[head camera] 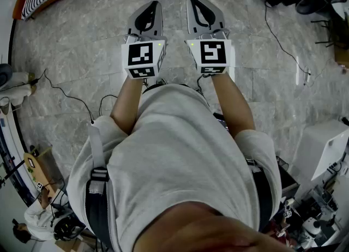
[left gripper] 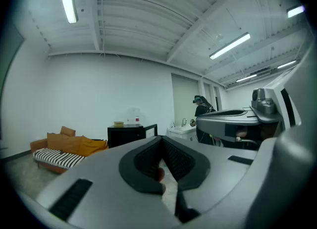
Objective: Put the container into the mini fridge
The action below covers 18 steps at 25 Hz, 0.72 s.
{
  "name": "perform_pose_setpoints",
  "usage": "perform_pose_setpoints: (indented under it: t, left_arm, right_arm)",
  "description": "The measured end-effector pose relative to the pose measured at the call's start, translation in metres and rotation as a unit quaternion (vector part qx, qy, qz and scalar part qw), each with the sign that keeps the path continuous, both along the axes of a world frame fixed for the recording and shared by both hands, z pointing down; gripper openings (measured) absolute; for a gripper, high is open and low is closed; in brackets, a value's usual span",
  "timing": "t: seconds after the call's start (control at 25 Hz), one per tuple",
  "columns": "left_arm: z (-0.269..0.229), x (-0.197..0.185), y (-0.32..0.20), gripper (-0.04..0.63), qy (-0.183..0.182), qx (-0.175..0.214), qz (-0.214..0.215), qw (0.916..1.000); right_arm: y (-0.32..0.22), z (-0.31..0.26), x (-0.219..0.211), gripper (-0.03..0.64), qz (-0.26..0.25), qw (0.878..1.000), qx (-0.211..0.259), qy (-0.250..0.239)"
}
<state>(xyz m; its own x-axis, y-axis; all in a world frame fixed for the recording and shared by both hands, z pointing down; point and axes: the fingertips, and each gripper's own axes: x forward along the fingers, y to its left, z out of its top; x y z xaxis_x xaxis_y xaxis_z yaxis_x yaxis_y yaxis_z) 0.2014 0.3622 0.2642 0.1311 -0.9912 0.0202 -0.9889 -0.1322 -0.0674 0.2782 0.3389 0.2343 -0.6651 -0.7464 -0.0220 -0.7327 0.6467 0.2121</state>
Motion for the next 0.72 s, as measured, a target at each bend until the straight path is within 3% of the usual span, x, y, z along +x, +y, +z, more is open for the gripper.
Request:
perform_pose_setpoints:
  t: [0.32, 0.48, 0.6, 0.72]
  left_arm:
    - [0.0, -0.037, 0.006, 0.012, -0.004, 0.009, 0.028, 0.9996]
    - [0.023, -0.056, 0.002, 0.012, 0.002, -0.015, 0.035, 0.9993]
    - [0.046, -0.057, -0.003, 0.012, -0.003, -0.036, 0.045, 0.9983]
    - [0.056, -0.047, -0.009, 0.012, 0.008, -0.025, 0.078, 0.9966]
  right_arm:
    - [0.003, 0.015, -0.035, 0.038, 0.006, 1.0, -0.008, 0.016]
    - [-0.001, 0.04, -0.034, 0.038, 0.019, 0.999, -0.033, 0.028]
    - [-0.005, 0.061, -0.033, 0.038, 0.018, 0.997, -0.05, 0.047]
    - [-0.017, 0.079, -0.037, 0.038, -0.006, 0.996, -0.071, 0.059]
